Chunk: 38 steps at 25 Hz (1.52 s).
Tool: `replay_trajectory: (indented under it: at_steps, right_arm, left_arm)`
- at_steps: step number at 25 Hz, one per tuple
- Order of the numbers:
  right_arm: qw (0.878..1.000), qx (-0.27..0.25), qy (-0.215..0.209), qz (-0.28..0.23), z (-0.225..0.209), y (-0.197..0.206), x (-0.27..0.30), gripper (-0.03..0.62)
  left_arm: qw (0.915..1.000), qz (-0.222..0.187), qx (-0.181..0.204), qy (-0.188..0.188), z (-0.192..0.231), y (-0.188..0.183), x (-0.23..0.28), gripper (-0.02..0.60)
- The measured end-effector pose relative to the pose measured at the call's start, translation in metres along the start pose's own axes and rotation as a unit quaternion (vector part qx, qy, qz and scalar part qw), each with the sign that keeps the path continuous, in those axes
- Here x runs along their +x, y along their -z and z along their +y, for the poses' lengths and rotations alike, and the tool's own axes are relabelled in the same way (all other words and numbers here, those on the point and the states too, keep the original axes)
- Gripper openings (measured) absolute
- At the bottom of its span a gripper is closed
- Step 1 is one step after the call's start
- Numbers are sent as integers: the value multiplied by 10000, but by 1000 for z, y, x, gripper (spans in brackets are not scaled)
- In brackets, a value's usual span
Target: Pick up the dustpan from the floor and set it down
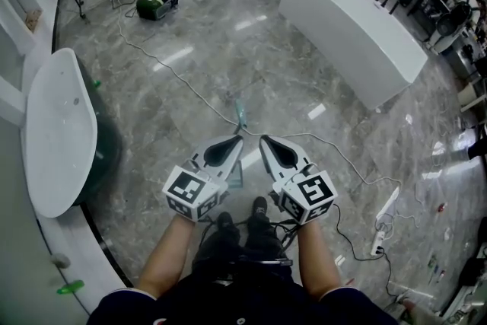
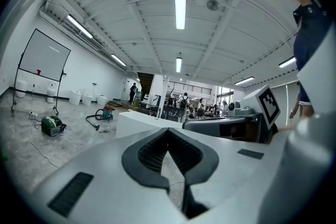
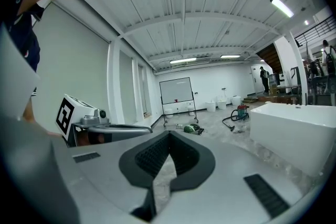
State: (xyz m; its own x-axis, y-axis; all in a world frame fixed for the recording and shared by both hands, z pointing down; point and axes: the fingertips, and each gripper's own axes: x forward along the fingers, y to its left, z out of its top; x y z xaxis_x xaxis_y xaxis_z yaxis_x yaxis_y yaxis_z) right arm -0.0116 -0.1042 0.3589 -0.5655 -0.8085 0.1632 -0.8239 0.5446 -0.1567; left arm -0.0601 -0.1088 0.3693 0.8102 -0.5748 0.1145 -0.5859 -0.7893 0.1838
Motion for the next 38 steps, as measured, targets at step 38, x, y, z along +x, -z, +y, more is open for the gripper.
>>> replay_trajectory:
  at_steps: [38]
  right_arm:
    - [9922, 749, -128, 988, -117, 157, 104, 5]
  left_arm:
    - [9719, 2276, 222, -565, 162, 295, 139, 60]
